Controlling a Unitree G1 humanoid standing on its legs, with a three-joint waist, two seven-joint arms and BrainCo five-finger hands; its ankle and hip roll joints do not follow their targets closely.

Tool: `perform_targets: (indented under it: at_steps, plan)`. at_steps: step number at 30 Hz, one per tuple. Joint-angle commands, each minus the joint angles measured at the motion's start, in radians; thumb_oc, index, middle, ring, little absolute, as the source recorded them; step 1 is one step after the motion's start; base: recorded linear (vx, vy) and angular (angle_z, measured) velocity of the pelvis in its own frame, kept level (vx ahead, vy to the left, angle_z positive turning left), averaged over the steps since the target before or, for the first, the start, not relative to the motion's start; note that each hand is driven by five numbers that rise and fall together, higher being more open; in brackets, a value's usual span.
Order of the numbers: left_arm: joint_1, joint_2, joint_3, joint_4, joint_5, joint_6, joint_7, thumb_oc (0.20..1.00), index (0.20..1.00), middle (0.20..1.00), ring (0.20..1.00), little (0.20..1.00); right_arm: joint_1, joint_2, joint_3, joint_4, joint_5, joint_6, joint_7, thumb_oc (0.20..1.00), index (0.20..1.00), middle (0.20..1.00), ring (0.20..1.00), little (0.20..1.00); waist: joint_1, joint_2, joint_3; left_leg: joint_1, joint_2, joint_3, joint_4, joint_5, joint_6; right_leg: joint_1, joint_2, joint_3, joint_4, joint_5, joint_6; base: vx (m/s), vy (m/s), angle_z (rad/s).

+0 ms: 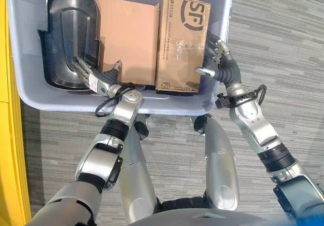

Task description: Move parts from the plastic box to the shelf.

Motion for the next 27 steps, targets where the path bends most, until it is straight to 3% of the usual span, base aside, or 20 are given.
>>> perform_targets:
  at_steps: [1,4,9,18,23,27]
  plan:
    - [0.051,-0.022,-0.086,-0.018,0.087,-0.067,-0.174,1.000,1.000,1.000,1.000,1.000,0.027,-0.007,-0.044,-0.049,0.030,-0.019,0.019,1.000,1.000,1.000,1.000,1.000,0.010,-0.022,-0.039,0.047,0.101,0.088,0.003,-0.005,-0.192,-0.054,-0.027,0.105,-0.045,0.035,0.179,0.00,0.029,-0.07]
    - [0.022,-0.008,-0.158,-0.097,0.168,-0.120,-0.292,1.000,1.000,1.000,1.000,1.000,0.032,-0.010,-0.047,-0.061,0.026,-0.021,0.029,1.000,1.000,1.000,1.000,1.000,0.000,-0.023,-0.039,0.064,0.101,0.102,-0.006,-0.004,-0.189,-0.043,-0.023,0.107,-0.050,0.037,0.179,0.00,0.043,-0.08]
    - [-0.003,-0.018,-0.223,-0.223,0.214,-0.147,-0.373,1.000,1.000,1.000,1.000,1.000,0.033,-0.002,-0.047,-0.071,0.012,-0.013,0.038,1.000,1.000,1.000,1.000,1.000,-0.010,-0.028,-0.039,0.087,0.094,0.115,-0.014,-0.007,-0.187,-0.021,-0.015,0.107,-0.059,0.036,0.182,0.00,0.021,-0.06]
    - [0.010,-0.050,-0.227,-0.359,0.161,-0.153,-0.369,1.000,1.000,1.000,1.000,1.000,0.036,0.002,-0.055,-0.104,-0.005,0.012,0.056,1.000,1.000,1.000,1.000,1.000,-0.017,-0.032,-0.039,0.116,0.089,0.131,-0.024,-0.010,-0.186,0.009,-0.006,0.104,-0.075,0.031,0.185,0.00,0.009,-0.05]
    - [0.023,-0.056,-0.208,-0.412,0.167,-0.100,-0.355,1.000,1.000,1.000,1.000,1.000,0.043,0.003,-0.067,-0.119,-0.005,0.014,0.082,1.000,1.000,1.000,1.000,1.000,-0.016,-0.032,-0.039,0.123,0.089,0.135,-0.033,-0.005,-0.188,0.018,-0.004,0.103,-0.079,0.029,0.183,-0.01,-0.001,-0.06]
    - [0.030,-0.048,-0.195,-0.412,0.198,-0.104,-0.325,1.000,1.000,1.000,1.000,1.000,0.041,0.003,-0.064,-0.120,-0.016,0.010,0.089,1.000,1.000,1.000,1.000,1.000,-0.012,-0.030,-0.039,0.125,0.086,0.132,-0.036,-0.004,-0.187,0.022,-0.003,0.103,-0.081,0.027,0.181,0.00,0.002,-0.02]
